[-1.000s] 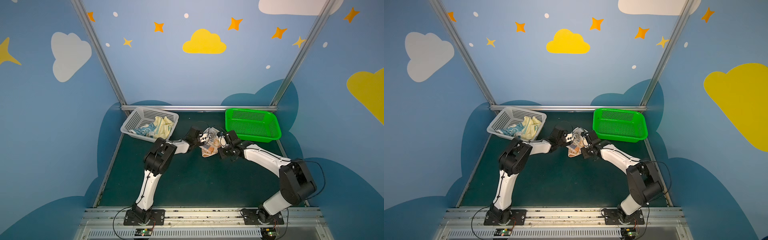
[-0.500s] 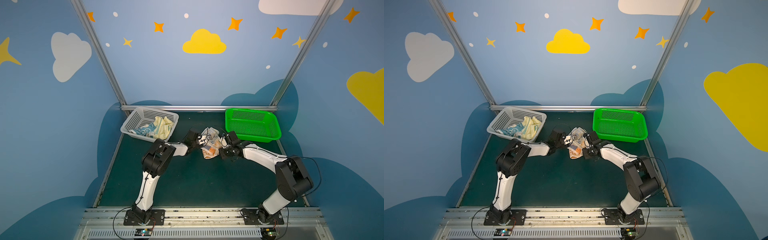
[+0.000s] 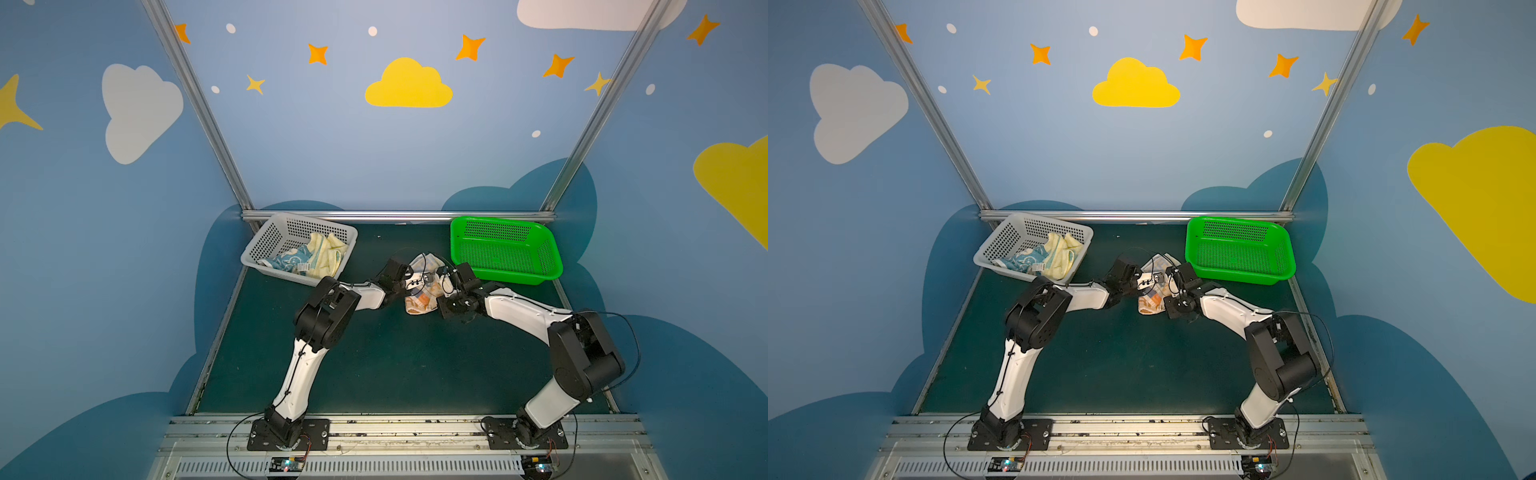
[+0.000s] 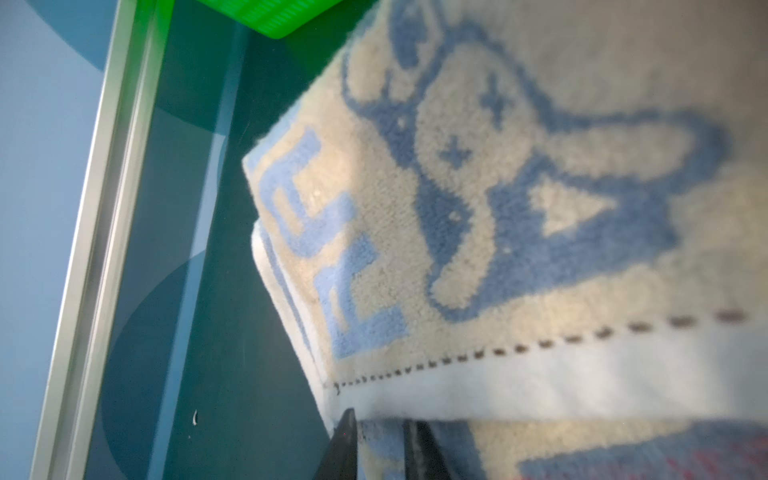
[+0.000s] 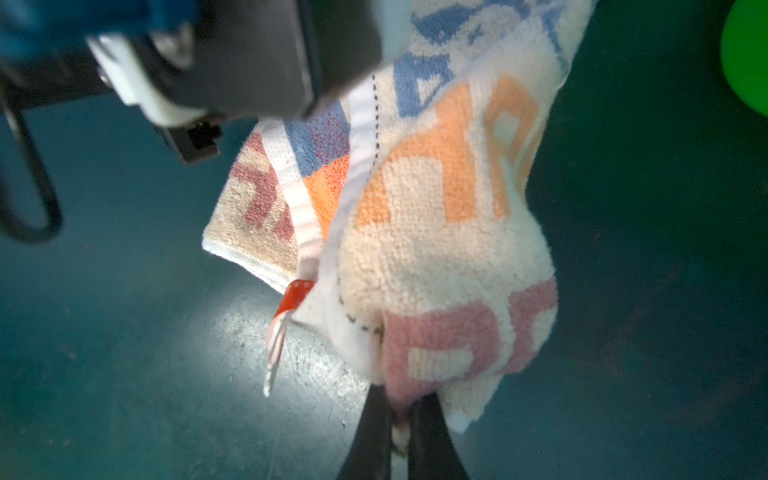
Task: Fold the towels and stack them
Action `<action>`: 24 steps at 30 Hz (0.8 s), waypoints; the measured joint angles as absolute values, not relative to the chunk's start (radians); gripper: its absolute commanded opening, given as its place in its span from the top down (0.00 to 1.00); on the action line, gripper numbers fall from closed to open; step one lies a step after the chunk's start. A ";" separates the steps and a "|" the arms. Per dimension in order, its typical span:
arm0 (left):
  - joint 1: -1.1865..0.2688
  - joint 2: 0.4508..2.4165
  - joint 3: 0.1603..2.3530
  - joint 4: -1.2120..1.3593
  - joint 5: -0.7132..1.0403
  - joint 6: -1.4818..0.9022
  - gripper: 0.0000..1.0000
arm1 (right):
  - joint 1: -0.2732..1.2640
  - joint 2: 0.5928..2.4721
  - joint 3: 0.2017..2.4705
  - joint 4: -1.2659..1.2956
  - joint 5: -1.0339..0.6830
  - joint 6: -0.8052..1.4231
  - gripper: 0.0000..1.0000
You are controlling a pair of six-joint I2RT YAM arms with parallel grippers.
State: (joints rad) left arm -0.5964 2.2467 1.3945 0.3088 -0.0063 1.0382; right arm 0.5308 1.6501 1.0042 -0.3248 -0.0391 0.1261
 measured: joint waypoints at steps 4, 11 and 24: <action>-0.597 2.250 1.412 0.261 0.006 1.036 0.97 | 0.531 1.650 0.997 -0.318 -0.040 0.126 1.00; -0.593 2.248 1.415 0.248 0.000 0.990 0.97 | 0.531 1.650 0.990 -0.310 -0.035 0.126 1.00; -0.550 1.937 1.138 0.073 -0.102 0.778 0.97 | 0.518 1.637 0.980 -0.304 -0.023 0.106 1.00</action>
State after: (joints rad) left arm -0.5499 1.9373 1.1378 0.0727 -0.1020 0.7780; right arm 0.5182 1.6371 0.9798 -0.3038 -0.0231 0.1059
